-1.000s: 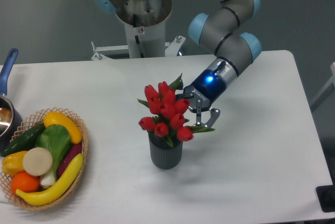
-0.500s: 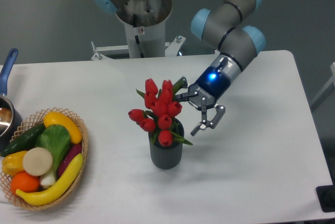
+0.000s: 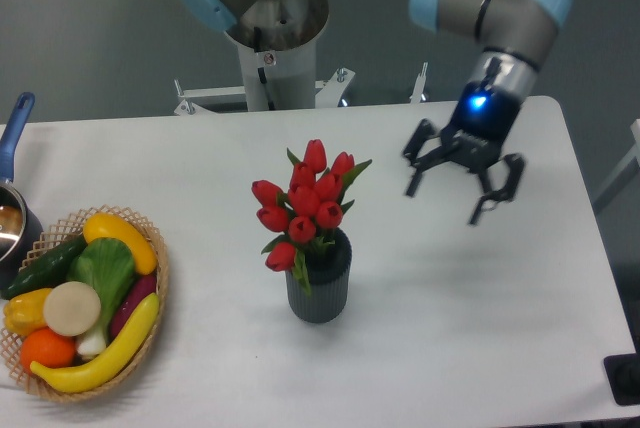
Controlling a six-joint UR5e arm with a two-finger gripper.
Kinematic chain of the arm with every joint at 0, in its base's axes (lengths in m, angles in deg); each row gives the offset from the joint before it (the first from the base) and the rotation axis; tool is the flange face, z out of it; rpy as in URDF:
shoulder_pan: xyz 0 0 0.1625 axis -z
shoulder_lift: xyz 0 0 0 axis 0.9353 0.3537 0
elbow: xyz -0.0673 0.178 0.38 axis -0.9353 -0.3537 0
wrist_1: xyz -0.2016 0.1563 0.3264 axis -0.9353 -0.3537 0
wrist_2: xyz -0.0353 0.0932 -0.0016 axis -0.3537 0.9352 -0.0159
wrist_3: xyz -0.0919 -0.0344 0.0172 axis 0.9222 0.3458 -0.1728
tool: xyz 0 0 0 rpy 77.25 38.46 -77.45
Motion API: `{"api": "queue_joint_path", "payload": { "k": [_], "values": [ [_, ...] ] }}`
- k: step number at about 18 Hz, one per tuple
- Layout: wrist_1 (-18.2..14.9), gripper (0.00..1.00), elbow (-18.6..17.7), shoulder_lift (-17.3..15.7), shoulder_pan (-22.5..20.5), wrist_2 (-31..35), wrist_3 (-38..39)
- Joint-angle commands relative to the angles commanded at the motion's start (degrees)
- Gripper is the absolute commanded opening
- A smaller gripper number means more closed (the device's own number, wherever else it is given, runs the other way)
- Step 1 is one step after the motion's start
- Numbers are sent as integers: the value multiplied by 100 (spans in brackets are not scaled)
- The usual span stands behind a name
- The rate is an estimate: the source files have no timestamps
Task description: Insert the flowers into the vase
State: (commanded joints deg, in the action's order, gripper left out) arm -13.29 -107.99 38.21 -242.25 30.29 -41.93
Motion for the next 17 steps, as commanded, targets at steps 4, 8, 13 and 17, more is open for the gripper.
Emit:
{"api": "queue_joint_path", "payload": {
  "k": [4, 8, 13, 17],
  "values": [
    [-44, 100, 580, -97, -71, 991, 307],
    [-403, 100, 1319, -62, -62, 2451, 256],
    [-1343, 100, 1513, -132, -263, 2961, -1174],
    [-1591, 100, 1496, -220, -440, 3156, -1819]
  ]
}}
